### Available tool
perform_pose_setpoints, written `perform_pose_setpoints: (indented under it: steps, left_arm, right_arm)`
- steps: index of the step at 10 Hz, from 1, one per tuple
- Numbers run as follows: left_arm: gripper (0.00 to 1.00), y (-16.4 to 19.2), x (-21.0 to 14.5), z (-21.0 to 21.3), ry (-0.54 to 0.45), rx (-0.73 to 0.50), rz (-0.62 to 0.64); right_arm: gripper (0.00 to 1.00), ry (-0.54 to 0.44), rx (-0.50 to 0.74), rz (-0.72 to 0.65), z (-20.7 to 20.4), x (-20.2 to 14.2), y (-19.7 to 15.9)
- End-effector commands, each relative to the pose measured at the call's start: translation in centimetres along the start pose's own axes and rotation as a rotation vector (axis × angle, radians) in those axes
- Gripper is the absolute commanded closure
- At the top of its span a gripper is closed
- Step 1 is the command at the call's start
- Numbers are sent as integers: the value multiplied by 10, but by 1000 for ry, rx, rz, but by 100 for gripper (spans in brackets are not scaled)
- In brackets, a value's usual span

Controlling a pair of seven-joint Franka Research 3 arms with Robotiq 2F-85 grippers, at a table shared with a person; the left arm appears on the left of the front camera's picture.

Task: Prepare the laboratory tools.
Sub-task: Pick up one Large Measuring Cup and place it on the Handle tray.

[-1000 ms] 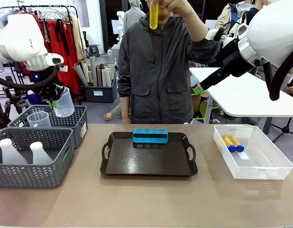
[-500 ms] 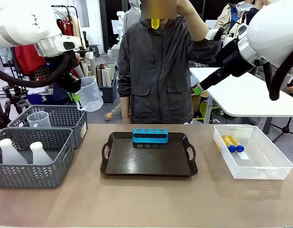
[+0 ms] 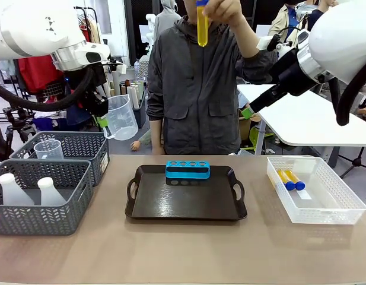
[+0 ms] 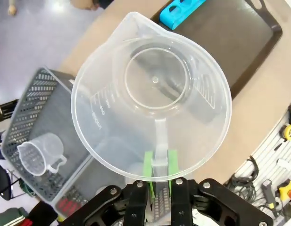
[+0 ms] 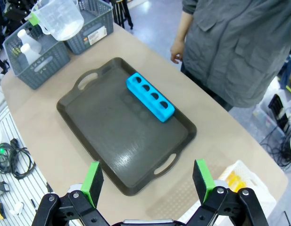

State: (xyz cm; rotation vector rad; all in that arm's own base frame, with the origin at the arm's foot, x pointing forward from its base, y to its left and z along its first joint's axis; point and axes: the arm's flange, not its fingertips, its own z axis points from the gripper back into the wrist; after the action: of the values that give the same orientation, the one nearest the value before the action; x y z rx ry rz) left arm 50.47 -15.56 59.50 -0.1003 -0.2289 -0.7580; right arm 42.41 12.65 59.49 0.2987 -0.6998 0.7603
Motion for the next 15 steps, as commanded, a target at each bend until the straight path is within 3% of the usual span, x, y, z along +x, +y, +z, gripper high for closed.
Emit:
perform_pose_setpoints:
  steps: [1, 3, 6, 11, 15]
  left_arm:
    - [100, 0, -1, 0, 9, -5, 7]
    - [100, 0, 0, -1, 3, -2, 0]
    - [100, -45, 48, 8, 99, -52, -206]
    - [100, -92, 99, -59, 230, -156, -407]
    - [100, -101, 104, -72, 251, -194, -439]
  right_arm:
    - [0, 0, 4, -19, 2, 3, 1]
    - [0, 0, 4, -19, 2, 3, 1]
    - [0, 0, 4, -19, 2, 3, 1]
    - [0, 0, 4, -19, 2, 3, 1]
    - [0, 0, 4, -19, 2, 3, 1]
